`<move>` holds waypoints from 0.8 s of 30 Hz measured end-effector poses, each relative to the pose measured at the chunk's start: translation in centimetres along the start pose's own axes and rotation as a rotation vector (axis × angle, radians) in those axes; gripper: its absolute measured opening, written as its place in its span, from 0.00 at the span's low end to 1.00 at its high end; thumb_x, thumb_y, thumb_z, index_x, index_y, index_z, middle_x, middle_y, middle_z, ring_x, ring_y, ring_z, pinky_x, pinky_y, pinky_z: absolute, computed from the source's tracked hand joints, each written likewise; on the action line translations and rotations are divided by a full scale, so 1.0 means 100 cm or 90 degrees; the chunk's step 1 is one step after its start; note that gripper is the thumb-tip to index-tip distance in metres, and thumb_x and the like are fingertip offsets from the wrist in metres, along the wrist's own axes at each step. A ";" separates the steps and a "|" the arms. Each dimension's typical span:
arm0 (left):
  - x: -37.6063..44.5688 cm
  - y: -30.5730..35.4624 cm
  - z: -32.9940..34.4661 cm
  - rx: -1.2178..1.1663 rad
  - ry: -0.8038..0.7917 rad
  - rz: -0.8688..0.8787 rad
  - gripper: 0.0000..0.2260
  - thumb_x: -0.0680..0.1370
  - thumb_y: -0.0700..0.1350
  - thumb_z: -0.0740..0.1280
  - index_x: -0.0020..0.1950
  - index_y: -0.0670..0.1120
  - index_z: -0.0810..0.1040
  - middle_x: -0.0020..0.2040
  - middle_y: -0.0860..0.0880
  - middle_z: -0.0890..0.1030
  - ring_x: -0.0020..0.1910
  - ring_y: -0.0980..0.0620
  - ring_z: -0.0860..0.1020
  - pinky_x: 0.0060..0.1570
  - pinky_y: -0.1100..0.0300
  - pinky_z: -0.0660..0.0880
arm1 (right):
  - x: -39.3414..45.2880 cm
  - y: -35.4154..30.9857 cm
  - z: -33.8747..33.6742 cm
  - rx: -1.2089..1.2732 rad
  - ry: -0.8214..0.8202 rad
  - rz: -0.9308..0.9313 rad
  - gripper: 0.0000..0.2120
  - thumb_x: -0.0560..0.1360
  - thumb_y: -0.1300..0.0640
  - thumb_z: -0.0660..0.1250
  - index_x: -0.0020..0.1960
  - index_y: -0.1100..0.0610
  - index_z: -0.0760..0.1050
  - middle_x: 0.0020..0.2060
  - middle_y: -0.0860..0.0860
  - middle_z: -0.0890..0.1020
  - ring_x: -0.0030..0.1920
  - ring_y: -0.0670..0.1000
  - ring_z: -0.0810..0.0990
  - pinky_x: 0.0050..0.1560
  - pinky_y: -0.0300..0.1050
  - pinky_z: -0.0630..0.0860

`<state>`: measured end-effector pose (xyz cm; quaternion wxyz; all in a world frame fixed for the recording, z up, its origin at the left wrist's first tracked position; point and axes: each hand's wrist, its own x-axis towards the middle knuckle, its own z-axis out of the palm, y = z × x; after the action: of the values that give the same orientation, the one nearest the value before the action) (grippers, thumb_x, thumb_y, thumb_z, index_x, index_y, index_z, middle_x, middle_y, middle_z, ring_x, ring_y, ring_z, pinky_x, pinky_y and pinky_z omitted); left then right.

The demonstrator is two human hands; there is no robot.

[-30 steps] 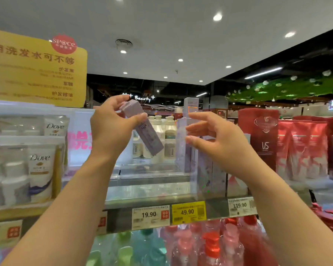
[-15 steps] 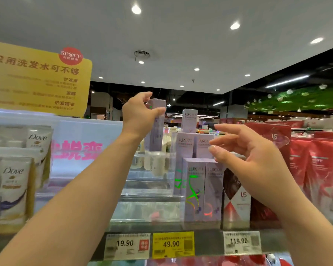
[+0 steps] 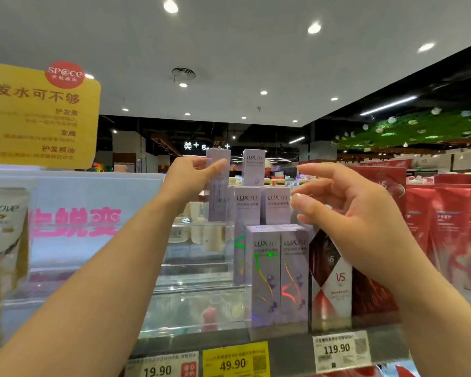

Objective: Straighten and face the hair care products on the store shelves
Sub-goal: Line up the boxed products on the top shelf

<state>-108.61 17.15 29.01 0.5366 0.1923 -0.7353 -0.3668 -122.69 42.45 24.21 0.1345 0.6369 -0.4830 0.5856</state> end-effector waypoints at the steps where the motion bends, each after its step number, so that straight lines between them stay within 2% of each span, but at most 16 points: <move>1: 0.000 -0.001 0.000 -0.006 -0.006 -0.011 0.06 0.76 0.55 0.73 0.45 0.55 0.80 0.39 0.57 0.86 0.38 0.55 0.85 0.29 0.60 0.80 | 0.001 -0.001 0.001 0.008 -0.001 0.000 0.16 0.75 0.50 0.73 0.61 0.41 0.77 0.47 0.42 0.86 0.49 0.48 0.86 0.50 0.57 0.83; 4: 0.001 -0.001 0.001 -0.028 -0.031 -0.026 0.07 0.77 0.56 0.70 0.46 0.54 0.80 0.39 0.57 0.86 0.37 0.56 0.85 0.29 0.60 0.80 | 0.003 -0.004 0.005 0.058 -0.001 0.008 0.16 0.72 0.46 0.72 0.60 0.40 0.78 0.46 0.45 0.86 0.49 0.51 0.86 0.45 0.55 0.85; 7: 0.000 0.001 0.003 -0.050 -0.057 -0.040 0.11 0.76 0.57 0.70 0.51 0.51 0.81 0.42 0.53 0.87 0.40 0.53 0.86 0.33 0.55 0.82 | 0.003 -0.004 0.008 0.105 -0.005 0.030 0.14 0.72 0.50 0.72 0.57 0.40 0.79 0.45 0.48 0.85 0.48 0.53 0.87 0.40 0.51 0.85; 11: -0.002 0.004 0.009 -0.065 -0.073 -0.054 0.18 0.75 0.58 0.71 0.58 0.48 0.80 0.48 0.50 0.87 0.44 0.50 0.86 0.40 0.49 0.84 | 0.001 -0.003 0.009 0.126 0.012 0.046 0.14 0.76 0.57 0.73 0.59 0.44 0.79 0.45 0.50 0.85 0.47 0.52 0.87 0.41 0.51 0.85; 13: -0.003 0.004 0.010 -0.061 -0.078 -0.054 0.19 0.75 0.59 0.71 0.59 0.49 0.80 0.49 0.50 0.86 0.45 0.50 0.86 0.41 0.48 0.84 | 0.001 -0.003 0.010 0.136 0.026 0.053 0.14 0.75 0.55 0.73 0.59 0.46 0.79 0.44 0.50 0.86 0.46 0.52 0.88 0.42 0.50 0.85; 17: -0.005 0.006 0.011 -0.077 -0.088 -0.053 0.18 0.75 0.59 0.71 0.57 0.49 0.80 0.48 0.50 0.87 0.45 0.49 0.86 0.40 0.49 0.84 | 0.001 -0.003 0.013 0.140 0.031 0.061 0.13 0.77 0.60 0.72 0.59 0.47 0.79 0.43 0.49 0.86 0.46 0.52 0.88 0.45 0.50 0.85; 24: -0.008 0.011 0.017 -0.103 -0.103 -0.059 0.19 0.76 0.57 0.71 0.59 0.46 0.79 0.50 0.47 0.86 0.44 0.48 0.86 0.36 0.52 0.83 | 0.000 -0.011 0.008 0.131 0.075 0.101 0.15 0.79 0.61 0.70 0.65 0.54 0.76 0.43 0.54 0.87 0.45 0.51 0.87 0.39 0.44 0.84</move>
<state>-109.78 18.97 29.03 0.4716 0.1522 -0.7345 -0.4636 -121.37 42.34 24.42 0.0499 0.5721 -0.4602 0.6771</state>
